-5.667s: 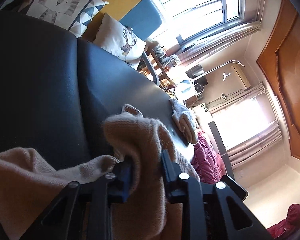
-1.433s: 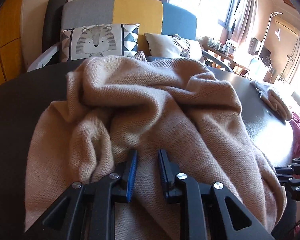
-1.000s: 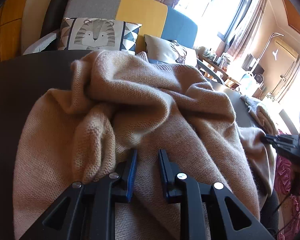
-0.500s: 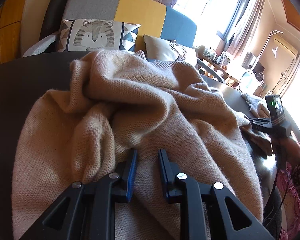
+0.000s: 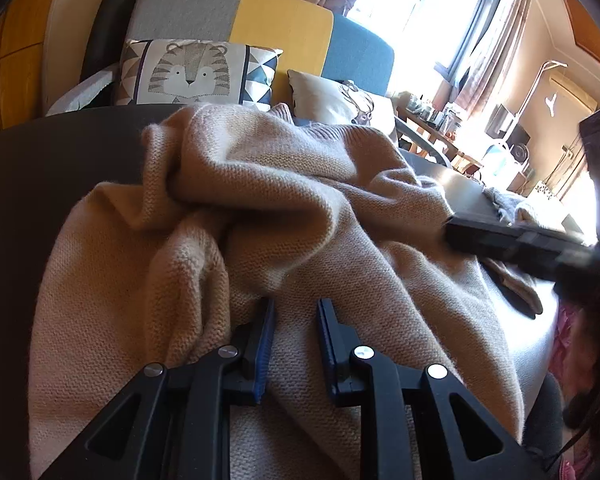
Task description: Fold clothes
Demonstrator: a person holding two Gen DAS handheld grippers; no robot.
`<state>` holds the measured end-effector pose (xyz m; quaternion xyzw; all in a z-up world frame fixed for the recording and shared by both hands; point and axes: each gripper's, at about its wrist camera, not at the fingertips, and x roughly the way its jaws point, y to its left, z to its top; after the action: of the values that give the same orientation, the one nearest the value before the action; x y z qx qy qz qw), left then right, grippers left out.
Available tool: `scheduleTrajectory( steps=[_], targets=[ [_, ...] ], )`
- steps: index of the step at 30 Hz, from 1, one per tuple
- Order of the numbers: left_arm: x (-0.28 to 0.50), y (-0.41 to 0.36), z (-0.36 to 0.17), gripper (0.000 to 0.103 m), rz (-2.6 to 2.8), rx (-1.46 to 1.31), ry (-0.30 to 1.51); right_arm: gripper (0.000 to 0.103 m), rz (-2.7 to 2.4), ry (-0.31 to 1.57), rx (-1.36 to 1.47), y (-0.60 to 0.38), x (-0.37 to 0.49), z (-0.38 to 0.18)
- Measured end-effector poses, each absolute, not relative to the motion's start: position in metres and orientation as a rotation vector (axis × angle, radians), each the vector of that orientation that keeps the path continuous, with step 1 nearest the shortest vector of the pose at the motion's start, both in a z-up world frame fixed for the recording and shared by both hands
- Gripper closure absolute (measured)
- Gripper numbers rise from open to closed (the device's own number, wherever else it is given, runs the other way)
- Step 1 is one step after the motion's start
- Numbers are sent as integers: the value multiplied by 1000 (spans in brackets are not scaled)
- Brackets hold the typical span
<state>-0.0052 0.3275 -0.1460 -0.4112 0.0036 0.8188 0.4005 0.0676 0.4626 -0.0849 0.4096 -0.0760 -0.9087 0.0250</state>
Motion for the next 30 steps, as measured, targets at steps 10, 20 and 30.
scheduleTrajectory(
  steps=[10,20,30],
  targets=[
    [1,273,-122,82,2138,-998,-120,103,-2791,-562,1374,503,56,-149],
    [-7,193,-127,76,2237,-1112,-156,103,-2870,-388,1372,486,60,-148],
    [21,173,-154,46,2047,-1258,-249,103,-2851,-464,1339,485,65,-155]
  ],
)
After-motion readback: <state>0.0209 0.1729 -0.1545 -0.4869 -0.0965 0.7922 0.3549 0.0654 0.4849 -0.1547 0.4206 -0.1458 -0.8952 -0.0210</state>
